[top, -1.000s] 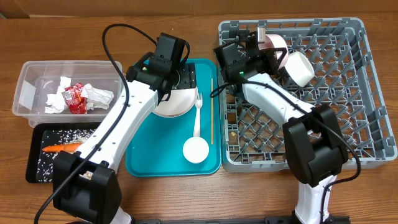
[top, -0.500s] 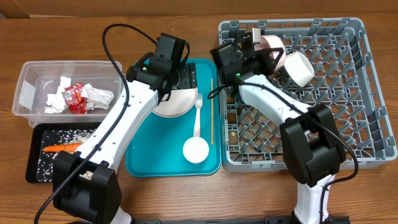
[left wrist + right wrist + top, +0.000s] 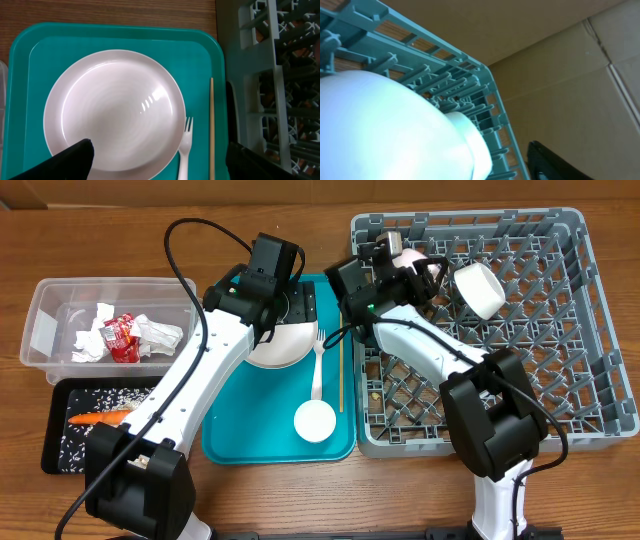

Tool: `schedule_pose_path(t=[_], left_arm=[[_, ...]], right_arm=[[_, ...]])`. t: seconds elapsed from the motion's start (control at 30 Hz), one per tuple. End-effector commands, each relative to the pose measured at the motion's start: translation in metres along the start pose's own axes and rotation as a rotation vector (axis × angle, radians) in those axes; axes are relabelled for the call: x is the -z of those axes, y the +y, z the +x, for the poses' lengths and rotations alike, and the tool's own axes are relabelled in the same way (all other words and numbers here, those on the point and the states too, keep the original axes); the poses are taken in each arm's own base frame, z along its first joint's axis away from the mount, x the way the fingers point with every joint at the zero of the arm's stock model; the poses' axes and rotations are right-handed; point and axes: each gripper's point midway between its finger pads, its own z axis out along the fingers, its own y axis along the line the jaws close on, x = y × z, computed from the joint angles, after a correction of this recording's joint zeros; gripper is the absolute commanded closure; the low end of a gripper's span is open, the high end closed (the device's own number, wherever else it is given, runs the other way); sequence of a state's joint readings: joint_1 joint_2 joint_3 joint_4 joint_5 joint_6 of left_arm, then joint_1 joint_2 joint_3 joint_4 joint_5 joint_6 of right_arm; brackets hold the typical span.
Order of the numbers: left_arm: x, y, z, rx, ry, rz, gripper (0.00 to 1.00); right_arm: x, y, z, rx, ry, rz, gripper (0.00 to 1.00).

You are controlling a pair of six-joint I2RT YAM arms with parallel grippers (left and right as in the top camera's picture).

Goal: Sort waste into correct bins and load items into the dishwasher
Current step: 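Set the pink bowl into the rack with the right gripper and release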

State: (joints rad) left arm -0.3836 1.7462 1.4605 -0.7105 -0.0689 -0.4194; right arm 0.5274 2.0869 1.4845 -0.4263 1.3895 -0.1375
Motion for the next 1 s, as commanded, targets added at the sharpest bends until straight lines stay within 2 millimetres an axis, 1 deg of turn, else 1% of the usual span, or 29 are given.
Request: schedule_pose_path(t=[0.0, 0.07, 0.1, 0.27, 0.33, 0.37, 0.5, 0.73, 0.9, 0.97], left_arm=[[-0.003, 0.006, 0.0, 0.019, -0.001, -0.022, 0.14], [-0.003, 0.006, 0.0, 0.019, 0.0, -0.022, 0.13], [-0.003, 0.006, 0.0, 0.019, -0.001, -0.022, 0.13], [-0.003, 0.006, 0.0, 0.019, 0.0, -0.022, 0.13], [-0.003, 0.006, 0.0, 0.019, -0.001, -0.022, 0.13], [-0.003, 0.006, 0.0, 0.019, 0.0, -0.022, 0.13], [-0.003, 0.006, 0.0, 0.019, -0.001, -0.022, 0.13], [-0.003, 0.006, 0.0, 0.019, -0.001, -0.023, 0.13], [-0.003, 0.006, 0.0, 0.018, 0.0, -0.026, 0.13], [-0.003, 0.007, 0.0, 0.019, 0.0, -0.029, 0.13]], right_arm=[[0.001, -0.003, -0.003, -0.008, -0.002, 0.02, 0.25], [0.001, -0.007, -0.003, -0.011, -0.001, 0.043, 0.16], [0.001, -0.01, -0.004, -0.009, 0.0, 0.057, 0.14], [0.002, -0.013, -0.006, 0.046, 0.0, 0.056, 0.07], [0.004, -0.016, -0.008, 0.033, -0.005, 0.054, 0.02], [0.004, -0.016, -0.009, 0.031, -0.008, 0.047, 0.01], [0.017, -0.015, -0.018, 0.015, -0.041, -0.012, 0.0], [0.053, -0.008, -0.034, -0.008, -0.12, -0.113, 0.0], [0.069, 0.006, -0.034, 0.017, -0.145, -0.182, 0.0], [0.069, 0.01, -0.031, 0.01, -0.138, -0.205, 0.0]])
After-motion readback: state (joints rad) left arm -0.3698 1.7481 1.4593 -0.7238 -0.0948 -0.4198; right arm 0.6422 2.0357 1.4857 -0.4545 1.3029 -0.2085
